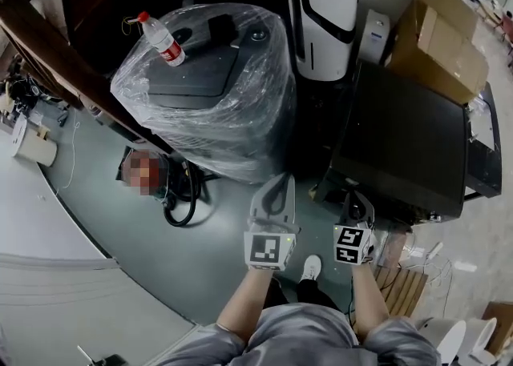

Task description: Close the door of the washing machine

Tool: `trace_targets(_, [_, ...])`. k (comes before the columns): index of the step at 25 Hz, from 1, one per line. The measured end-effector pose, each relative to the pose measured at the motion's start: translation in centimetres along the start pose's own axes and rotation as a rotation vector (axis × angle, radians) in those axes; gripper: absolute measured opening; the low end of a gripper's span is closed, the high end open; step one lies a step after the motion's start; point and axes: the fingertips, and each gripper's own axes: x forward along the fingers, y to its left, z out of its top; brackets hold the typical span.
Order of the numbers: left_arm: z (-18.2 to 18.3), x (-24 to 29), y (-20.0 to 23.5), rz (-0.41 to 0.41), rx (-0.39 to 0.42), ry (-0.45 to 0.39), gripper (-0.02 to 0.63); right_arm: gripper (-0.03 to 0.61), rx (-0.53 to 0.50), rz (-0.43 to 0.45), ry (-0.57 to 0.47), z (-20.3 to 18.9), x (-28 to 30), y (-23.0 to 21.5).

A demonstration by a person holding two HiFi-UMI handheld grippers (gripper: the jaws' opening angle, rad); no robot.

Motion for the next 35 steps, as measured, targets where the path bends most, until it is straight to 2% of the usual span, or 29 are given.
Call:
trace_targets(7, [1.2,-2.4,3.4,0.058,0.006,-0.001,-0.002,0.0,0.077,0.063,-0.17,9.2,-3.1,2.9])
trace_targets(11, [2.5,-3.0,4.8,0.076,0.004,-0.017,-0.002,0.0,0.102,0.076,-0.235,12.6,-4.3,3.9])
trace_targets(16, [3.6,-3.3,5.9,0.087,0.018,-0.026,-0.002,0.0,0.191,0.093,-0.296,15.8,-5.4,4.2])
trace_targets(22, [4.4,-4.0,6.0,0.083,0.023,-0.031,-0.002,0.0,0.263,0.118,-0.362,18.6,-7.0,4.6])
trace_targets(35, [4.9,-4.5,6.4,0.085,0.034,-0.038,-0.002,-0.002,0.265,0.168,-0.377,20.0,-6.5,6.5])
